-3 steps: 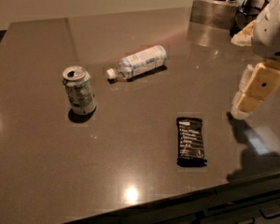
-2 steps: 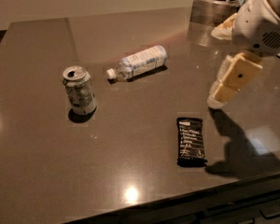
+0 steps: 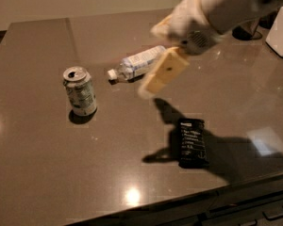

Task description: Move 7up can near rxbar chocolate

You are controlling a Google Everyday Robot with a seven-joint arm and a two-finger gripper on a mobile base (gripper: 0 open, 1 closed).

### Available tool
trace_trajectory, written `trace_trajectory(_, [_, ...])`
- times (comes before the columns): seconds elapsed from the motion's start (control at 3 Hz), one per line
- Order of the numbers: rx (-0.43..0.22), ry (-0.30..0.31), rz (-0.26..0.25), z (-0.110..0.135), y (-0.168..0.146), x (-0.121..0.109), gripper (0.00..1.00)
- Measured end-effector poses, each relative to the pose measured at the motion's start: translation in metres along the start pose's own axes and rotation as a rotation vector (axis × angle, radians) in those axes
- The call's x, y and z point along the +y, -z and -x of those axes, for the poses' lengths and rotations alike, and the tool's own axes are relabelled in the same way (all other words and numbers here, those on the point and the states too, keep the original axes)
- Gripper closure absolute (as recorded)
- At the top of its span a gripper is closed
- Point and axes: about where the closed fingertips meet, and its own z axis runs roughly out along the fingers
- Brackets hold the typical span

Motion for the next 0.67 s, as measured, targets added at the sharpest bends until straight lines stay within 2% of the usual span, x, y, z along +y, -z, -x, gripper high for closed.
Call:
trace_trajectory(0.33, [-0.040,0.005,0.060,0.032,-0.049,0.003,0.00])
trace_trajectory(0.67, [-0.054,0.001,0.096,0.048,-0.079,0.004,0.00])
